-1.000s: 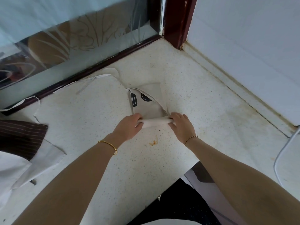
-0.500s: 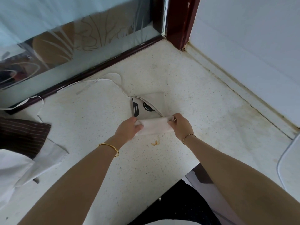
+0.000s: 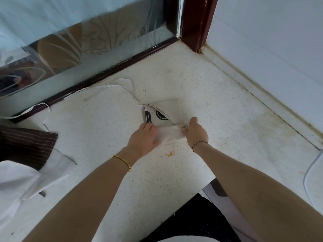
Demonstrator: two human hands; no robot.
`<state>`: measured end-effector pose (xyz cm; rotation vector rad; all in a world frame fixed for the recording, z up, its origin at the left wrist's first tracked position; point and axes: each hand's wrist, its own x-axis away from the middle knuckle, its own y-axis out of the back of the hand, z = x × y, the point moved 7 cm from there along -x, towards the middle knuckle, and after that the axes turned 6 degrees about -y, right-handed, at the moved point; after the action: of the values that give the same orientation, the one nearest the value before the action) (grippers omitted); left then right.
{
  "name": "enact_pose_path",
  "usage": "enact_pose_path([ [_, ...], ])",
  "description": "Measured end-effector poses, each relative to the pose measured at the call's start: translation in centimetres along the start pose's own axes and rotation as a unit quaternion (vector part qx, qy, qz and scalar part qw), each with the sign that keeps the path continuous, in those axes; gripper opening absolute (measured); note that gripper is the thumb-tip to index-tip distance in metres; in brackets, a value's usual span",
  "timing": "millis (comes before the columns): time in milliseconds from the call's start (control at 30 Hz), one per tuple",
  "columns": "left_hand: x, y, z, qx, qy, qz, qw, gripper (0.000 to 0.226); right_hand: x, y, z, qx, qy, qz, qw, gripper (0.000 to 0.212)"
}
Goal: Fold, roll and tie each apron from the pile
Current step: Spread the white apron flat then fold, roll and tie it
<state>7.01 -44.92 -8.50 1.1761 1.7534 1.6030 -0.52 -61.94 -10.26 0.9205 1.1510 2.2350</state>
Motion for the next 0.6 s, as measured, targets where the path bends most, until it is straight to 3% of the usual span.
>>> enact_pose_path([
  [167,0.0,-0.6,0.2,-0.038,-0.017,0.045,0.998,0.056,1.0,1.0,0.7,0.026,0.133,-0.069,0.988,0.017],
  [300,-0.3,0.0,0.2,-0.036,-0.029,0.025,0.999,0.042,1.9,0.2,0.7,0.046,0.247,-0.032,0.967,0.033],
  [433,-0.1,0.4,0.7,0.026,-0.025,0.002,0.999,0.029,2.0,-0.4,0.2,0.092,0.256,-0.021,0.962,0.049],
  [600,0.0,1.0,1.6,0.105,0.027,-0.011,0.994,0.023,1.4,0.5,0.6,0.021,0.224,-0.035,0.974,0.028],
])
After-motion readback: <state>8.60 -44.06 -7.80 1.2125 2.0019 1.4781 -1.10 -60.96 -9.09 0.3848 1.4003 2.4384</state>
